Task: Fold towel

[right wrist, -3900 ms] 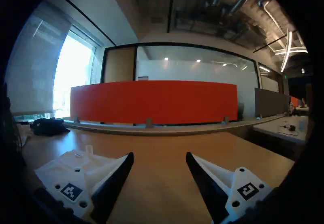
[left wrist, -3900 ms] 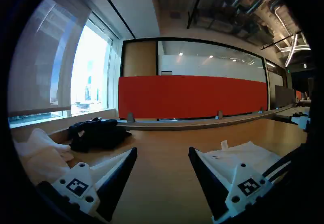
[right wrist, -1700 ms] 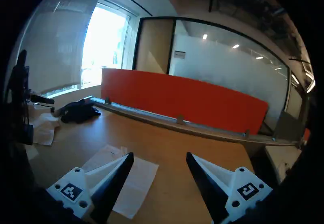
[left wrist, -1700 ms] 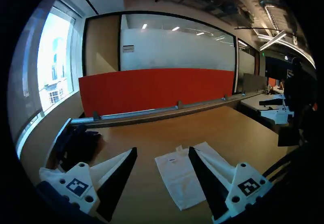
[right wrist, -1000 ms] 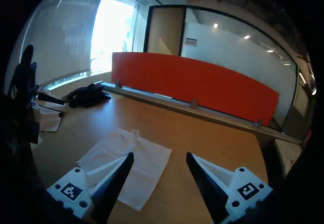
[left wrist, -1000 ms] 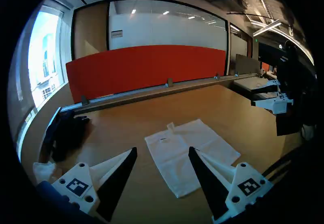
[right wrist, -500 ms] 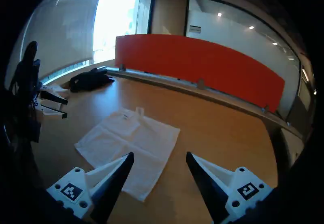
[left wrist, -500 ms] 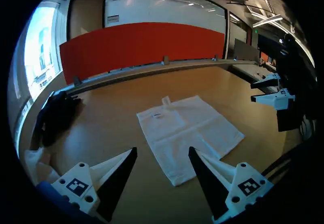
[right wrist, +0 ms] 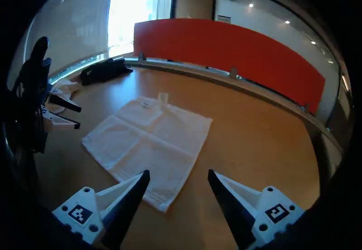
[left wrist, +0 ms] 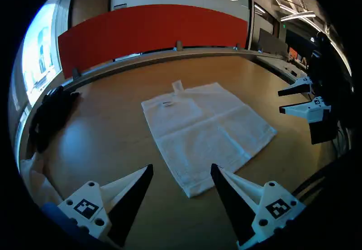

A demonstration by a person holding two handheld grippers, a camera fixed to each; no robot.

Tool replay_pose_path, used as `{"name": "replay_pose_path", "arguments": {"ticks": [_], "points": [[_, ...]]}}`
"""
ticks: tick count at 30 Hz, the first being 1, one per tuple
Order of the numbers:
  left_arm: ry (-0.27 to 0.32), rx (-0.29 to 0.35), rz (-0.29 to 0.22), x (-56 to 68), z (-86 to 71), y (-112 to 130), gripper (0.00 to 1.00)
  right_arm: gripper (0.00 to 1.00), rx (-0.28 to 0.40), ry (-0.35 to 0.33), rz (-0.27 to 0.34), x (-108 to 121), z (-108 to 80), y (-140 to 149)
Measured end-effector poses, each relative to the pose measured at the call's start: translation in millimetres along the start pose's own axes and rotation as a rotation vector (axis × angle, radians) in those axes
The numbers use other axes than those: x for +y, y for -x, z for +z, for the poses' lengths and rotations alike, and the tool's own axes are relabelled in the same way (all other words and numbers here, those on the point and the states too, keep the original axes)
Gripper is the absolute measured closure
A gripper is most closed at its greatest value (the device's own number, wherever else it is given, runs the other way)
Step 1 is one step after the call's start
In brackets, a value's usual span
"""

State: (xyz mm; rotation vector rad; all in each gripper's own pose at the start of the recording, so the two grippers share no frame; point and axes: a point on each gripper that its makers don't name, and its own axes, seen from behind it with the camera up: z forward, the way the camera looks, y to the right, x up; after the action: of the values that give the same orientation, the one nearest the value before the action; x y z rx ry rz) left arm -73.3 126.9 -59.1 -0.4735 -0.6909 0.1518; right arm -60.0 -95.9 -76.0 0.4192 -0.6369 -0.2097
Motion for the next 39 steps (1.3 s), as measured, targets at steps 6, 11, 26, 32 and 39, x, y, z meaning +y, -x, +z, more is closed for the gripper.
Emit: {"name": "replay_pose_path", "arguments": {"ticks": [6, 11, 26, 32, 39], "points": [[0.014, -0.041, -0.007, 5.3, 10.2, 18.9, 0.06, 0.00, -0.039, -0.015, -0.014, -6.6, 10.0, 23.6], [0.025, -0.072, -0.017, 8.7, 15.8, 33.4, 0.06, 0.00, -0.069, -0.024, -0.027, -11.1, 16.5, 39.4], [0.035, -0.135, -0.015, 13.6, 23.6, 58.0, 0.06, 0.03, -0.128, -0.046, -0.024, -17.7, 25.1, 69.5], [0.026, -0.146, 0.000, 13.0, 25.3, 59.4, 0.08, 0.07, -0.141, -0.055, -0.032, -19.0, 27.6, 75.4], [0.012, -0.148, 0.013, 11.8, 24.8, 60.9, 0.14, 0.20, -0.161, -0.079, -0.020, -23.1, 29.8, 80.1]]}}
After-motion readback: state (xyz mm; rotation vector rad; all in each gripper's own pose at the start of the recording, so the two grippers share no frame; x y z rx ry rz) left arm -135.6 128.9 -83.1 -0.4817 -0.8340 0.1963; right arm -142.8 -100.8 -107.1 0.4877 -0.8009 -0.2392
